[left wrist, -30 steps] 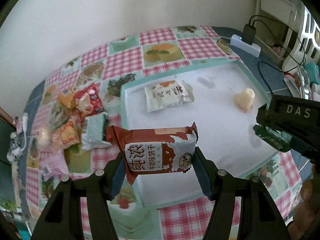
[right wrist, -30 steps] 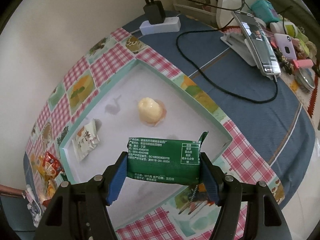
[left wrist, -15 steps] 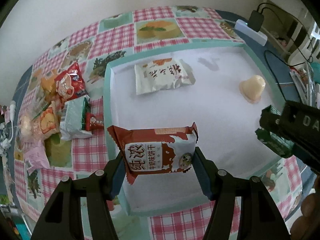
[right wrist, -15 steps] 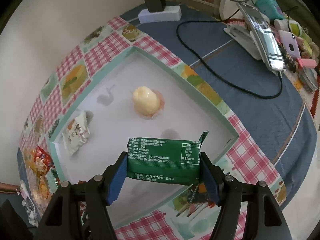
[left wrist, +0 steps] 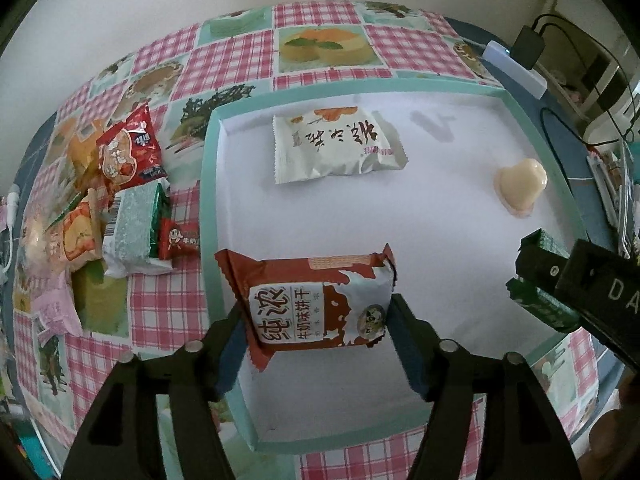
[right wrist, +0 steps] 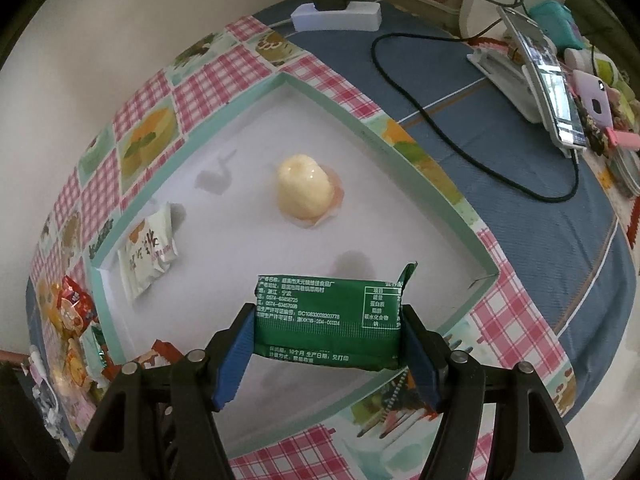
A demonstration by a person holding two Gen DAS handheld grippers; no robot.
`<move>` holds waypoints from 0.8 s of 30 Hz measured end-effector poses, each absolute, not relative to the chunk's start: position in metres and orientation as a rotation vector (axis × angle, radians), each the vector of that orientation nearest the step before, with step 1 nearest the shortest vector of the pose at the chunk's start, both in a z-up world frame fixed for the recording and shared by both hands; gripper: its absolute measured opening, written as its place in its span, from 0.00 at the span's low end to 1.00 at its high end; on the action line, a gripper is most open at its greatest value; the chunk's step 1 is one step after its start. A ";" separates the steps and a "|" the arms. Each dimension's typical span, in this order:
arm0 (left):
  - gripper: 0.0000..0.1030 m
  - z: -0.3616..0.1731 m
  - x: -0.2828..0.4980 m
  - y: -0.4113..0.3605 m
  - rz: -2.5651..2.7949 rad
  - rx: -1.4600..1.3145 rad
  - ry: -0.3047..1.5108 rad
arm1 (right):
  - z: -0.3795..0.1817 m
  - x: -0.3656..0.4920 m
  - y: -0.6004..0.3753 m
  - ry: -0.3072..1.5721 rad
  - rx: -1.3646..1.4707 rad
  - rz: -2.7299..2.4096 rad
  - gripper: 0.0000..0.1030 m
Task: Organize snacks
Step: 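Carry the green pack with the right tool while the left tool carries the biscuit pack toward the tray, then open the right tool to drop the green pack in the tray while the left tool drops the biscuit pack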
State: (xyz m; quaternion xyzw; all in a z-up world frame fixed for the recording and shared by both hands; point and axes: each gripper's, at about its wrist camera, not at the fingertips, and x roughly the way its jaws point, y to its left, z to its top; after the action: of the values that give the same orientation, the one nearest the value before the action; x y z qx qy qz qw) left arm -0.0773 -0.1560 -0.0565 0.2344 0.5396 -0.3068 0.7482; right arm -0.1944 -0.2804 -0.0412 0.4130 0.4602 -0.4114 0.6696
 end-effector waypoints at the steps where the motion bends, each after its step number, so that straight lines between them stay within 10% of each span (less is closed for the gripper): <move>1: 0.71 -0.057 -0.076 -0.155 -0.670 0.510 1.186 | -0.041 -0.194 -0.281 1.039 0.929 -0.926 0.71; 16: 0.88 -0.046 -0.073 -0.145 -0.652 0.487 1.169 | -0.043 -0.193 -0.279 1.044 0.919 -0.912 0.73; 24: 0.90 -0.037 -0.066 -0.129 -0.625 0.446 1.162 | -0.034 -0.196 -0.274 0.988 0.912 -0.898 0.98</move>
State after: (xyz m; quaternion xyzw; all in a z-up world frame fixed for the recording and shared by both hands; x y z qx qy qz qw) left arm -0.0657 -0.1293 -0.0366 0.2053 0.5351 -0.2878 0.7673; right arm -0.1962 -0.2736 -0.0340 0.4078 0.4421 -0.4015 0.6907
